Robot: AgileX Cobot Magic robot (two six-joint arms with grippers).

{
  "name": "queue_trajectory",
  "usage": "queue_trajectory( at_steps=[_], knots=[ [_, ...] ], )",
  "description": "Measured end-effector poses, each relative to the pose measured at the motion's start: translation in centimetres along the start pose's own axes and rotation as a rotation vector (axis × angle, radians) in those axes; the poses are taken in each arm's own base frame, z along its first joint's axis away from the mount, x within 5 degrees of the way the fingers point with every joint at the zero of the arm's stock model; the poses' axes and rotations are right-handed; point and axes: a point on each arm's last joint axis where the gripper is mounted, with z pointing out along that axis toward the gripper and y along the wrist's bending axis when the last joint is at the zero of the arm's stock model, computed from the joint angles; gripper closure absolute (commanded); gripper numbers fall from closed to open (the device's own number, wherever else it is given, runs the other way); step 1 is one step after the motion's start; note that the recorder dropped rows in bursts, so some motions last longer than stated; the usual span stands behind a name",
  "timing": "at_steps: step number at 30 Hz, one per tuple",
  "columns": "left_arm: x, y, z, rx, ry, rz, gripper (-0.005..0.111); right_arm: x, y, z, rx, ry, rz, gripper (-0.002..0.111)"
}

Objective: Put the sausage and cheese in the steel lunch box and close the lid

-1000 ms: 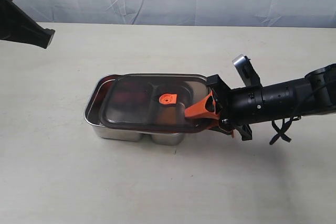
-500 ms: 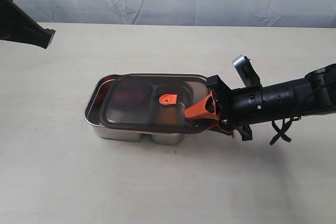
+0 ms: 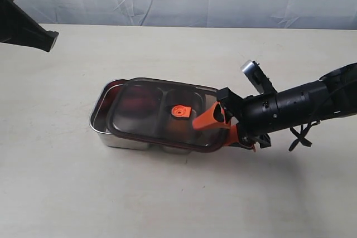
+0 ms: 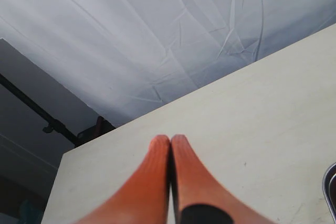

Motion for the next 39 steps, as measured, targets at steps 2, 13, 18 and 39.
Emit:
queue_trajectory(
  at_steps=[2, 13, 18, 39],
  knots=[
    [0.0, 0.0, 0.0, 0.000, 0.000, 0.000, 0.106, -0.3, 0.2, 0.0, -0.002, -0.005, -0.005, 0.048],
    [0.0, 0.0, 0.0, 0.000, 0.000, 0.002, 0.106, -0.8, 0.2, -0.1, 0.032, -0.005, 0.000, 0.048],
    [0.0, 0.0, 0.0, 0.000, 0.000, 0.004, 0.106, -0.8, 0.0, -0.1, 0.057, -0.007, -0.005, 0.048],
    [-0.1, -0.3, 0.0, 0.031, -0.015, 0.004, 0.106, -2.4, 1.3, -0.4, 0.047, -0.009, 0.111, 0.048]
  ],
)
